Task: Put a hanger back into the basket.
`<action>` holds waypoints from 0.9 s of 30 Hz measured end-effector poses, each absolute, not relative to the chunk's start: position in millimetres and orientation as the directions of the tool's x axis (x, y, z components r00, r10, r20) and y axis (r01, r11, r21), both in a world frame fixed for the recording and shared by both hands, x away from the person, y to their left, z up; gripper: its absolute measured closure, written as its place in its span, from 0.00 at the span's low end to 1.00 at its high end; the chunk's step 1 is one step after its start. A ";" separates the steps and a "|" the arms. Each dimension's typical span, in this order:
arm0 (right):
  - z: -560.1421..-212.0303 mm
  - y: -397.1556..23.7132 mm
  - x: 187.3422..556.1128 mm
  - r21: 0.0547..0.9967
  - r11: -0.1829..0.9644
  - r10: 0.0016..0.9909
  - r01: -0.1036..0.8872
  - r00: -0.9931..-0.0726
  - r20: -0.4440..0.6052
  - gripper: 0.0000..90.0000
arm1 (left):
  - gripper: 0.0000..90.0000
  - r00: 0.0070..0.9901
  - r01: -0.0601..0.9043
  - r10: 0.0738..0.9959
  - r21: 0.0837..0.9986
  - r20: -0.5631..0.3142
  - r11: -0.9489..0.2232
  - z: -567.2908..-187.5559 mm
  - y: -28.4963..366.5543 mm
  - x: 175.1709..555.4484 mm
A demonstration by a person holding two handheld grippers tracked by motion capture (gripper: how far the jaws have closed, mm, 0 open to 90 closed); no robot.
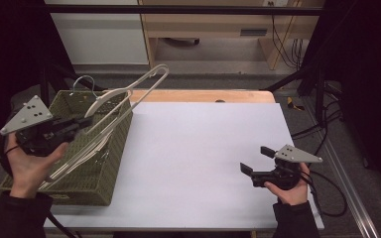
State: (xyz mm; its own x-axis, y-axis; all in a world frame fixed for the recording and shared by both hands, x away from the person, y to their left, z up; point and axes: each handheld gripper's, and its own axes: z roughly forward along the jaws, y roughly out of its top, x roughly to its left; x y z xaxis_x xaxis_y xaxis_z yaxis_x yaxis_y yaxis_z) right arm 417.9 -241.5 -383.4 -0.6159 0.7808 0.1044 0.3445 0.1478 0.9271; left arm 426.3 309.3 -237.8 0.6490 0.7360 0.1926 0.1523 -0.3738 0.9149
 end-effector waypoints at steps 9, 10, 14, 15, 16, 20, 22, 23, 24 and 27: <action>-383.0 -243.3 417.2 0.928 0.153 0.785 0.340 -0.613 0.095 0.07 | 0.96 0.596 0.214 0.777 0.891 0.205 -0.400 -262.9 352.6 441.6; -383.3 -243.1 417.3 0.928 0.153 0.785 0.340 -0.612 0.095 0.07 | 0.96 0.591 0.220 0.782 0.892 0.200 -0.394 -265.8 358.0 442.7; -384.1 -242.2 417.6 0.927 0.157 0.785 0.341 -0.613 0.092 0.07 | 0.96 0.564 0.234 0.800 0.891 0.202 -0.390 -277.7 379.2 446.2; -384.2 -242.1 417.6 0.927 0.158 0.785 0.341 -0.613 0.092 0.07 | 0.96 0.564 0.232 0.799 0.889 0.207 -0.394 -279.8 382.4 447.0; -384.3 -242.0 417.6 0.927 0.158 0.785 0.341 -0.613 0.091 0.07 | 0.96 0.557 0.256 0.807 0.885 0.195 -0.390 -283.9 386.6 446.5; -384.8 -241.6 417.9 0.925 0.165 0.785 0.342 -0.614 0.088 0.06 | 0.96 0.541 0.285 0.819 0.874 0.193 -0.394 -295.8 399.7 448.8; -384.8 -241.6 417.8 0.925 0.165 0.784 0.342 -0.614 0.088 0.06 | 0.96 0.537 0.277 0.821 0.879 0.192 -0.387 -297.1 402.2 449.2; -384.8 -241.6 417.8 0.925 0.165 0.785 0.343 -0.614 0.088 0.06 | 0.96 0.541 0.274 0.819 0.880 0.193 -0.389 -296.4 402.4 449.3; -384.9 -241.6 417.8 0.925 0.165 0.786 0.343 -0.613 0.087 0.06 | 0.96 0.545 0.271 0.815 0.879 0.196 -0.393 -295.7 401.5 449.6; -385.4 -241.3 417.9 0.925 0.166 0.783 0.343 -0.615 0.088 0.06 | 0.96 0.547 0.256 0.795 0.851 0.264 -0.459 -296.7 396.2 452.3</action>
